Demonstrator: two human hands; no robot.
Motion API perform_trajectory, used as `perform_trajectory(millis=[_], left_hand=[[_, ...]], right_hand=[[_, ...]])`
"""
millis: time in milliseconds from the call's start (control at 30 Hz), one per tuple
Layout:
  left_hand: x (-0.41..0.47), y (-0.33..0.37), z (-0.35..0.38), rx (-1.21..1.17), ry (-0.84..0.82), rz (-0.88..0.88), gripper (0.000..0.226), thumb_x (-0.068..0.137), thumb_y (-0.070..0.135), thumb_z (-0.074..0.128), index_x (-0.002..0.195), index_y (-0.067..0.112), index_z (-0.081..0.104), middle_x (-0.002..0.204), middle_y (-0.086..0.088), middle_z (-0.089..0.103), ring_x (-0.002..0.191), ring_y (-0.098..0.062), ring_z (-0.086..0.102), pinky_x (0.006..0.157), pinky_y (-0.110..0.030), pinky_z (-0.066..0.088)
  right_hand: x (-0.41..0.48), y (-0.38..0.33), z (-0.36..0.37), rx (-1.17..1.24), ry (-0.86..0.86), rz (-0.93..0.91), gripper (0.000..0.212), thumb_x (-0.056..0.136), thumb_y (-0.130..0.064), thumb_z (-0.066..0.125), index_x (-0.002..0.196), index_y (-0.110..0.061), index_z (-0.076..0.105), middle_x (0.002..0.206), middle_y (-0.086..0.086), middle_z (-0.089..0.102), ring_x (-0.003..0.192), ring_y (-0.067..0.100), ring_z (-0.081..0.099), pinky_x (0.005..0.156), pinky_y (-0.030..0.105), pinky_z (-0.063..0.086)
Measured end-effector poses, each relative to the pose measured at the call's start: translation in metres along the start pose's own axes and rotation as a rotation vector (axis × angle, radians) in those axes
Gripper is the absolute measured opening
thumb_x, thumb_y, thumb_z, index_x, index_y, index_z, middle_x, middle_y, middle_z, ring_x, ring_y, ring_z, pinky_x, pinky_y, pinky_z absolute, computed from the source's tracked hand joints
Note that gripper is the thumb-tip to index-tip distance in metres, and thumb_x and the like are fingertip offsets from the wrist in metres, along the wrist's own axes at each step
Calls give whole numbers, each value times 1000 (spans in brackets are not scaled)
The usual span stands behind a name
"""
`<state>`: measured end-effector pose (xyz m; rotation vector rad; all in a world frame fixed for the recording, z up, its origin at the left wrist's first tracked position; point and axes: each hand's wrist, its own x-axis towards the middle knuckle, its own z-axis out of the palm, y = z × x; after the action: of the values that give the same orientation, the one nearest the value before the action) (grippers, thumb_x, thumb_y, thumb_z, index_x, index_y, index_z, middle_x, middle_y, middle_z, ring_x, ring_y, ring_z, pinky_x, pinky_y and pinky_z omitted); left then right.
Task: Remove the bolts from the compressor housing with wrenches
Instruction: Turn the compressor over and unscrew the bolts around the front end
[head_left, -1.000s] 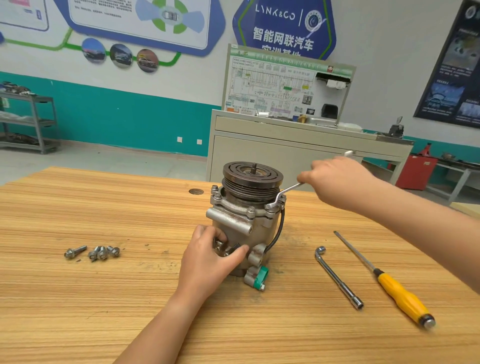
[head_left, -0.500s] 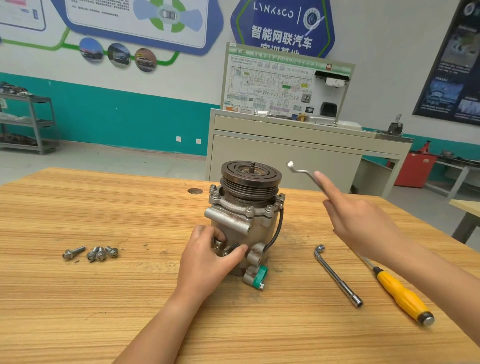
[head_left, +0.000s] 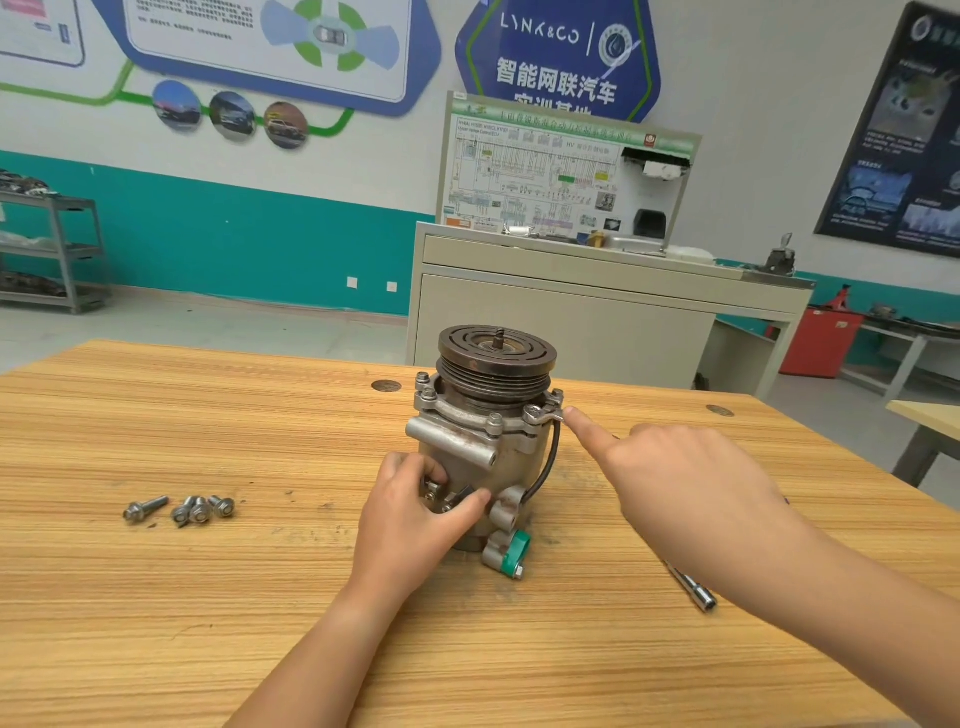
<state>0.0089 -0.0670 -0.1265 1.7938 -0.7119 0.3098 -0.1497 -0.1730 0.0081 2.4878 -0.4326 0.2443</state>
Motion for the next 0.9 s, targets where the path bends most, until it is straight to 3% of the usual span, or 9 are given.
perform_trajectory(millis=[233, 500, 600, 733, 833, 900], left_hand=[[0, -2, 1, -4, 14, -5, 34, 60, 45, 75, 72, 24, 50, 86, 7, 49, 87, 7, 45, 65, -4, 33], [1, -3, 2, -11, 20, 6, 35, 60, 45, 74, 71, 23, 50, 85, 6, 49, 85, 6, 45, 64, -4, 33], [0, -4, 2, -10, 23, 10, 35, 59, 45, 74, 71, 23, 50, 85, 6, 49, 85, 6, 45, 65, -4, 34], [0, -3, 3, -6, 24, -1, 35, 58, 48, 72, 72, 24, 51, 85, 8, 48, 85, 9, 45, 65, -3, 33], [0, -3, 3, -5, 23, 2, 35, 58, 50, 71, 72, 25, 51, 85, 9, 48, 86, 11, 44, 65, -2, 32], [0, -3, 3, -7, 27, 4, 35, 57, 50, 71, 72, 25, 51, 85, 9, 48, 85, 11, 44, 65, -1, 32]], right_hand=[[4, -2, 1, -59, -27, -13, 71, 87, -7, 36, 147, -14, -2, 59, -1, 30, 45, 15, 25, 39, 29, 15], [4, 2, 2, -66, -101, -90, 70, 85, 4, 37, 144, 0, 1, 58, 1, 28, 45, 15, 25, 38, 27, 20], [9, -5, 3, -131, -68, -114, 65, 85, 5, 36, 143, 5, 8, 60, 3, 39, 45, 15, 26, 37, 27, 18], [23, 15, -3, -137, -3, -144, 38, 95, -18, 33, 132, -12, 41, 58, -4, 31, 49, 16, 33, 39, 25, 23], [37, 32, -5, -118, -12, -179, 37, 94, -18, 33, 128, -21, 46, 59, -6, 29, 61, 19, 39, 42, 23, 26], [44, 39, -1, -127, 10, -197, 41, 91, -12, 36, 129, -24, 46, 58, -6, 30, 58, 19, 39, 40, 24, 22]])
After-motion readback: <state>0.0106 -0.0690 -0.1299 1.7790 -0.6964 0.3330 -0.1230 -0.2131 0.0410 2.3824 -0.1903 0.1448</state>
